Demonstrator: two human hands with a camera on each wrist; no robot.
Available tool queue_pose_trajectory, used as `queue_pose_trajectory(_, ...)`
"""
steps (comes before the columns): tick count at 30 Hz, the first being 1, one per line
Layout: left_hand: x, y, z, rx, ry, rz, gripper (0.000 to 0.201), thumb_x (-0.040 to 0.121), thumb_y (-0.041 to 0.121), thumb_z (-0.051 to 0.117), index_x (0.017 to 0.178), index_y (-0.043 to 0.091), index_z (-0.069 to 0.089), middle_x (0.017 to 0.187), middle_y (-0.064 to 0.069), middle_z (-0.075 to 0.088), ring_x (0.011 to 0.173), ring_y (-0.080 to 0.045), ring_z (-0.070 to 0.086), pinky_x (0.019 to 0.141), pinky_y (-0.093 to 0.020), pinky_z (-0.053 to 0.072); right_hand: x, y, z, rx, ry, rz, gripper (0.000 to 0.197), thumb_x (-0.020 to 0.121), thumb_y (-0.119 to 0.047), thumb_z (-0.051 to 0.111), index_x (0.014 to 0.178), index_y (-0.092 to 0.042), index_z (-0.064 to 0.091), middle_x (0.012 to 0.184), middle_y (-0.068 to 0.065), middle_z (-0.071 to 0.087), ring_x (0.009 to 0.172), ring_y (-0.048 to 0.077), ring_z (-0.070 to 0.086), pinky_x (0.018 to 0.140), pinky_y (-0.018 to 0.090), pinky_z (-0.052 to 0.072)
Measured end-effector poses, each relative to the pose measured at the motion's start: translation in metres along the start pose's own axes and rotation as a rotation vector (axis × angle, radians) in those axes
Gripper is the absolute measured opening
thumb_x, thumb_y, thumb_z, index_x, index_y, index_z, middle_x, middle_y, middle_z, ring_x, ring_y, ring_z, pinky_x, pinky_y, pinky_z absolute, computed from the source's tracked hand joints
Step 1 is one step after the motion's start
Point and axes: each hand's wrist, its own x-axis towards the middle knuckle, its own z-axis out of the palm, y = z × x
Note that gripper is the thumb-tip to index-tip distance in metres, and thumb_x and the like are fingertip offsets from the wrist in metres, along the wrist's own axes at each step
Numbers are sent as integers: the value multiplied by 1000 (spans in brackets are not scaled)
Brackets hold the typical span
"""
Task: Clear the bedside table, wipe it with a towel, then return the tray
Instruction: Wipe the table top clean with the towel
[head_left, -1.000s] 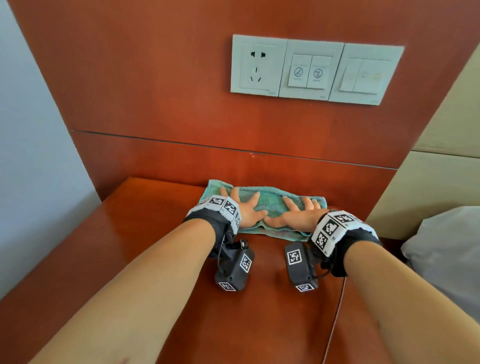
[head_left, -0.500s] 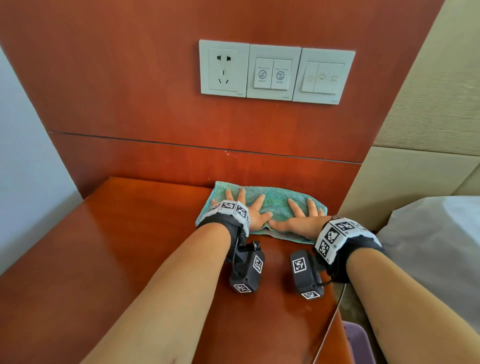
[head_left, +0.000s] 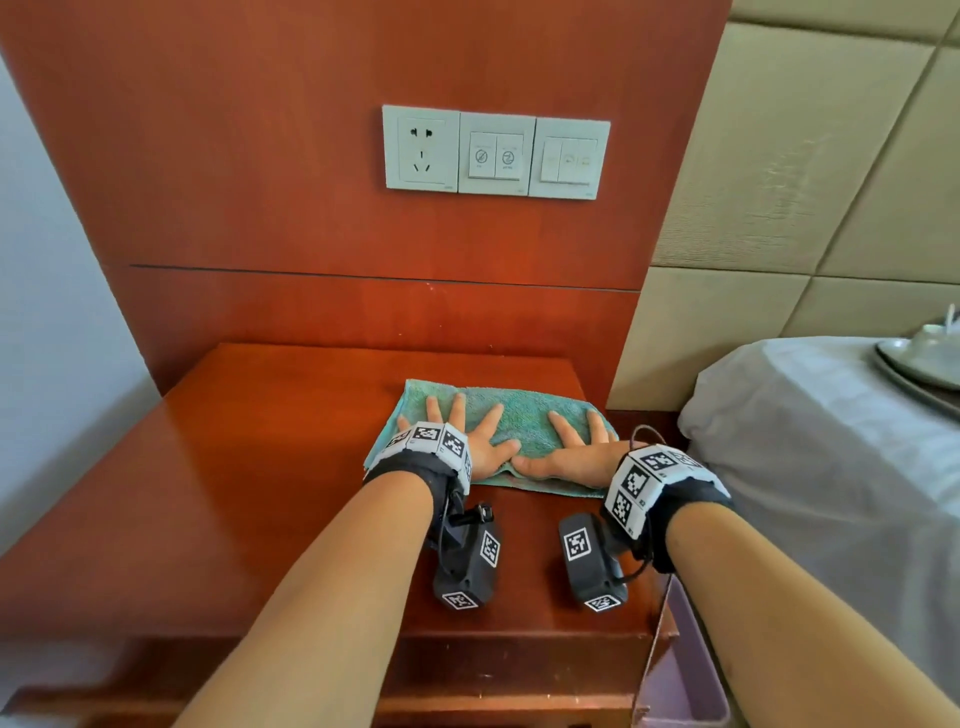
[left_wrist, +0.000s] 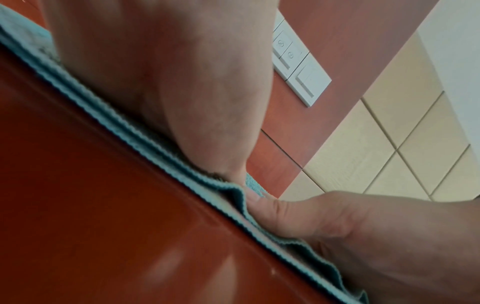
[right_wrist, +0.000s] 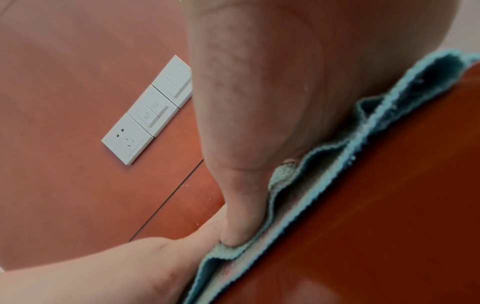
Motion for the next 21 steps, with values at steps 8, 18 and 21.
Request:
queue_pose_trajectory(8, -54, -5, 16, 51, 9, 25, 68, 89, 73, 20, 148, 51, -6, 160, 4, -21, 145, -34, -26, 112, -66, -9, -43, 19, 27, -58, 33, 29, 99, 64, -86, 53, 149, -50, 16, 163, -6, -11, 149, 26, -15, 117, 51, -7)
queue_pose_trajectory(18, -100, -14, 34, 30, -15, 62, 69, 88, 72, 23, 148, 50, -6, 160, 3, -21, 144, -35, -27, 113, -65, -6, -85, 30, 54, -138, 72, 52, 101, 65, -87, 49, 150, -49, 9, 163, -2, -13, 148, 30, -20, 118, 55, -9)
queue_pose_trajectory(21, -113, -20, 32, 26, -54, 82, 69, 90, 71, 23, 149, 49, -6, 160, 3, -23, 144, -36, -28, 114, -64, -7, -94, 31, 62, -186, 92, 54, 103, 64, -89, 46, 150, -50, 6, 163, -2, -14, 148, 29, -20, 118, 56, -8)
